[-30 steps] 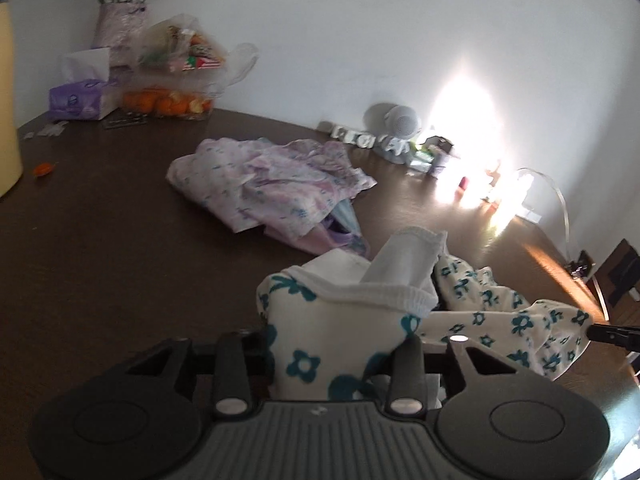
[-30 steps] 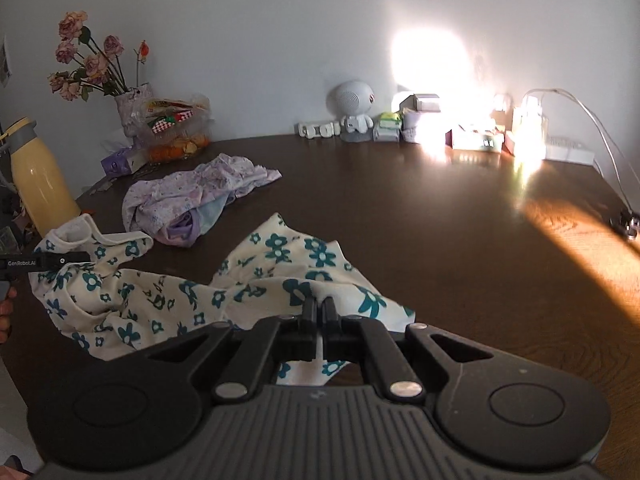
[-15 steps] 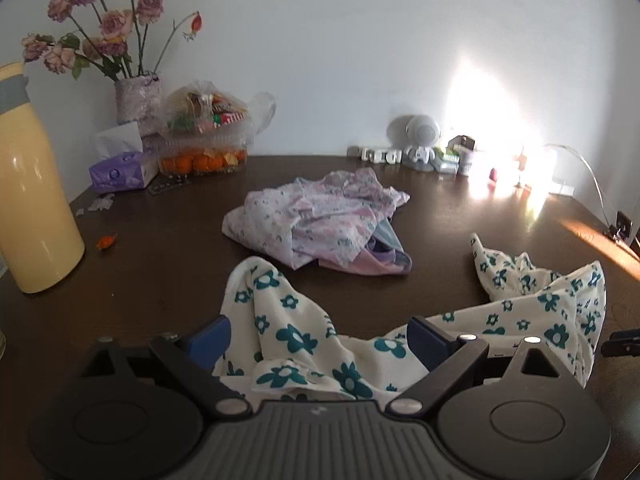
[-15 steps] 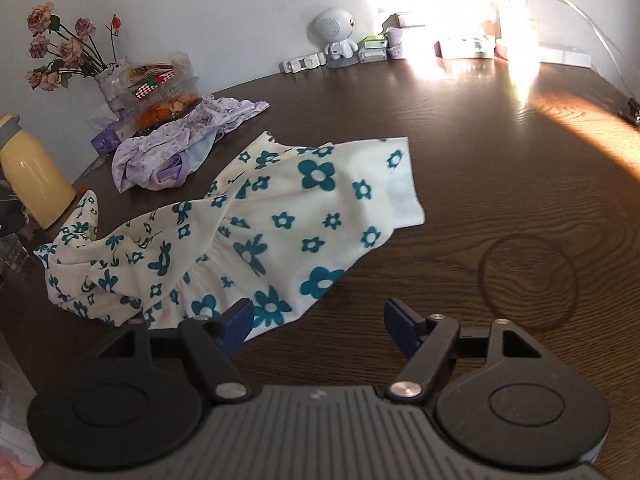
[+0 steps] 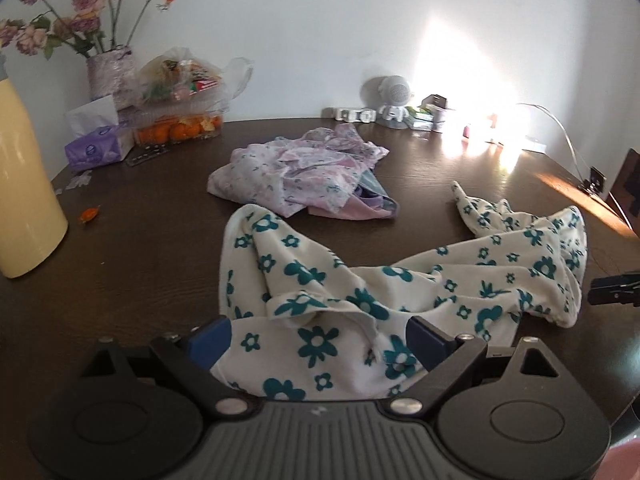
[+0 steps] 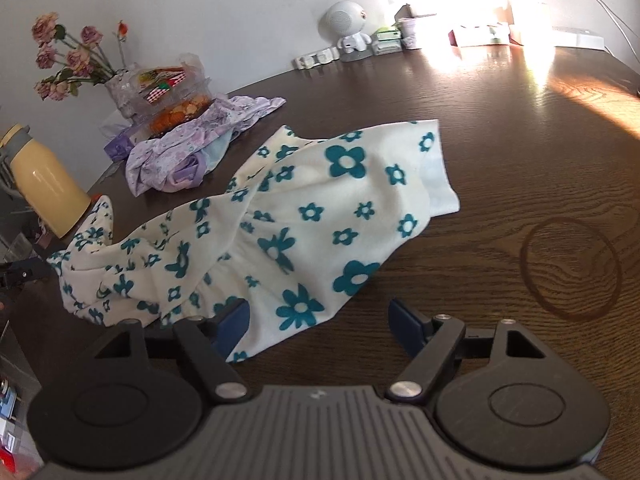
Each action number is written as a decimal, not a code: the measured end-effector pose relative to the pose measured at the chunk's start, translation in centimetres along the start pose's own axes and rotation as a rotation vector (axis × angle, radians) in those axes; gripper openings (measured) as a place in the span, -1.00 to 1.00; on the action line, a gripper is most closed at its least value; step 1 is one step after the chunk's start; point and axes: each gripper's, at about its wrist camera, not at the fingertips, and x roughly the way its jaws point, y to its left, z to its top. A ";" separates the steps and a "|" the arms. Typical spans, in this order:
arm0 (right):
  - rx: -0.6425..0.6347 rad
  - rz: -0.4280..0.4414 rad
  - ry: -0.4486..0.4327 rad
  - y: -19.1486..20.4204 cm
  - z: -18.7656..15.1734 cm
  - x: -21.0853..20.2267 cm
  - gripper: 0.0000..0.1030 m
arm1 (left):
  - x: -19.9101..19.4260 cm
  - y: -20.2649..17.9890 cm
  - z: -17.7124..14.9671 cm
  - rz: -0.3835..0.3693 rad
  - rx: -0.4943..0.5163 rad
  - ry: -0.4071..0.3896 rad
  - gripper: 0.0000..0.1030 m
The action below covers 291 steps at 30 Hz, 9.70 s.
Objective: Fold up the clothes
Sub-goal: 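Raise the shirt high with both grippers and shake it out, then lower the shirt onto the table with both grippers, spreading it flat, then open both grippers and smooth the shirt body flat on the table, then grasp the shirt hem with the right gripper while the left gripper grasps the front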
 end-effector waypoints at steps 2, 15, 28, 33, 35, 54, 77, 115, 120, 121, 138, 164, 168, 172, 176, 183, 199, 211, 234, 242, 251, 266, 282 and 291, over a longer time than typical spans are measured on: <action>-0.072 0.008 0.005 1.8 -0.5 0.0 0.51 | 0.7 -1.2 0.3 -0.002 0.038 0.005 0.81; -0.441 -0.118 -0.050 9.2 -2.1 2.8 -0.65 | 4.2 -2.0 1.1 0.002 0.011 0.021 -0.54; -0.521 -0.212 -0.315 9.6 6.2 -3.1 -0.94 | 0.4 -2.9 9.3 0.021 0.032 -0.214 -0.89; -0.449 -0.241 -0.422 8.6 11.6 -7.4 -0.94 | -2.8 -5.2 14.5 0.012 0.062 -0.347 -0.90; -0.448 -0.269 -0.472 8.8 13.1 -9.8 -0.94 | -4.6 -6.5 16.0 0.021 0.092 -0.407 -0.90; -0.705 -0.426 -0.632 16.5 12.1 -26.3 -0.94 | -19.1 -11.1 16.9 0.056 0.243 -0.627 -0.89; -0.227 -0.229 -0.001 -1.5 11.3 0.6 0.37 | 7.6 -3.2 9.2 -0.004 0.076 0.002 0.47; 0.011 -0.501 0.065 -12.9 6.1 -2.2 -0.89 | 8.6 -3.2 1.5 0.045 0.017 0.121 0.09; 0.036 -0.411 -0.130 -10.8 7.1 -5.2 -0.13 | 6.8 -3.5 3.5 0.009 0.023 0.030 0.20; -0.002 -0.369 -0.148 -9.6 7.6 -5.3 -0.08 | 6.6 -3.7 4.0 0.003 0.028 0.015 0.20; -0.382 -0.369 0.103 -4.0 14.3 10.9 -0.97 | 11.8 -3.9 3.6 -0.008 0.033 0.104 0.19; -0.061 -0.228 0.138 -2.1 -5.5 -8.7 0.17 | 5.7 -4.0 0.4 0.053 0.033 0.079 0.84; -0.092 -0.253 0.139 -1.3 -6.6 -8.0 -0.02 | 5.8 -4.2 -0.2 0.054 0.034 0.091 0.84; -0.127 -0.262 0.127 -0.7 -6.6 -7.7 -0.45 | 6.1 -4.4 -0.3 0.054 0.040 0.094 0.83; -0.139 -0.254 0.130 -0.5 -6.4 -7.6 -0.96 | 6.8 -4.8 -0.7 0.071 0.067 0.120 0.83; -0.057 -0.363 0.095 -3.1 -6.7 -10.3 -0.98 | 7.3 -4.3 -1.3 0.058 0.043 0.131 0.86; -0.078 -0.283 -0.094 -0.8 -2.8 -12.7 -0.17 | 3.3 -0.4 -1.0 0.116 -0.044 0.040 0.67; -0.232 -0.099 0.037 4.3 -1.6 -3.7 -0.55 | 4.4 -1.7 -2.8 0.026 0.058 0.104 -0.05; -0.299 -0.230 0.016 4.6 -6.4 -9.9 0.99 | -2.8 -7.1 -6.5 -0.066 0.251 0.080 1.00; -0.319 -0.304 0.006 4.1 -8.2 -10.4 0.98 | -2.6 -8.6 -7.2 -0.042 0.304 0.101 0.84; -0.342 -0.311 0.016 4.2 -8.5 -10.3 0.95 | -1.9 -10.9 -7.5 -0.048 0.439 0.131 0.74; -0.432 -0.349 0.050 4.4 -8.8 -9.0 0.54 | -0.9 -12.4 -7.4 -0.014 0.519 0.139 0.07; -0.386 -0.352 0.064 2.5 -9.2 -9.1 -0.73 | -0.6 -11.4 -6.6 -0.062 0.449 0.145 -0.91; -0.423 -0.343 0.044 2.6 -7.8 -9.3 -0.96 | -1.0 -11.0 -4.7 -0.031 0.413 0.072 -0.96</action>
